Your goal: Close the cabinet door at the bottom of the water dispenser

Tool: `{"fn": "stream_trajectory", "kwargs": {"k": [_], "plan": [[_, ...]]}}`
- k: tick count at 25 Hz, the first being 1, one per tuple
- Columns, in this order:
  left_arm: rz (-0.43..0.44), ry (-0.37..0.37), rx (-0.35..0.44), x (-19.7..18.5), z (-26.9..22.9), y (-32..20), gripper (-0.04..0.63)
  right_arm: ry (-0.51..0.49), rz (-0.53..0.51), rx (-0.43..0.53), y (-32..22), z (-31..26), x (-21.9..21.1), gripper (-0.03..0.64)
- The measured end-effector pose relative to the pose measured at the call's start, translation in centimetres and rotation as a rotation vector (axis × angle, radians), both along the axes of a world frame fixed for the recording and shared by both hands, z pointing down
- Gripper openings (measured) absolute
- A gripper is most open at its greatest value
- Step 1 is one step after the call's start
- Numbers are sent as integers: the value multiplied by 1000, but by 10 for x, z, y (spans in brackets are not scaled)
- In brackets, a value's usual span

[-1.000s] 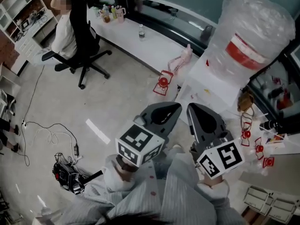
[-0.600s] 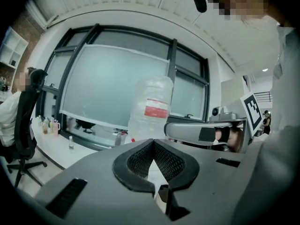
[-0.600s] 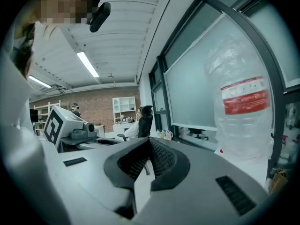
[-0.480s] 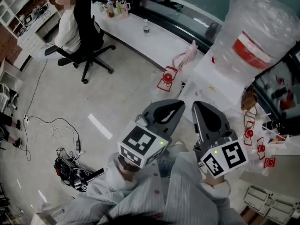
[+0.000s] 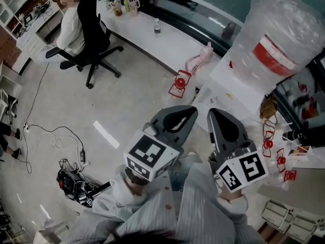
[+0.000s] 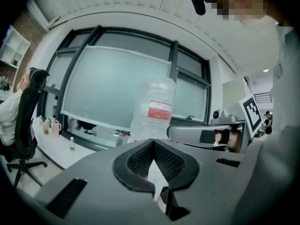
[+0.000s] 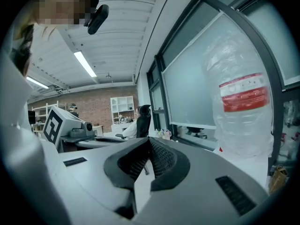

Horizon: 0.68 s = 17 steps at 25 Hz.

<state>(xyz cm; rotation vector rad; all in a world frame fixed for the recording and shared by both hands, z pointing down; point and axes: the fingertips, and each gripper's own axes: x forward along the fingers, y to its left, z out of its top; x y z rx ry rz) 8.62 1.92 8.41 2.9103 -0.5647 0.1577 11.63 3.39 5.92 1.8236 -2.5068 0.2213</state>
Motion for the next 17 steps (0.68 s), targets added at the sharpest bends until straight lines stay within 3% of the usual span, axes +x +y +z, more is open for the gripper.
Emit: {"fn": "stream_trajectory", "kwargs": {"k": [17], "plan": [[-13,-4,-16,-16,6,-2,11,-3,-27,-19,-3,7,-20,14]]}}
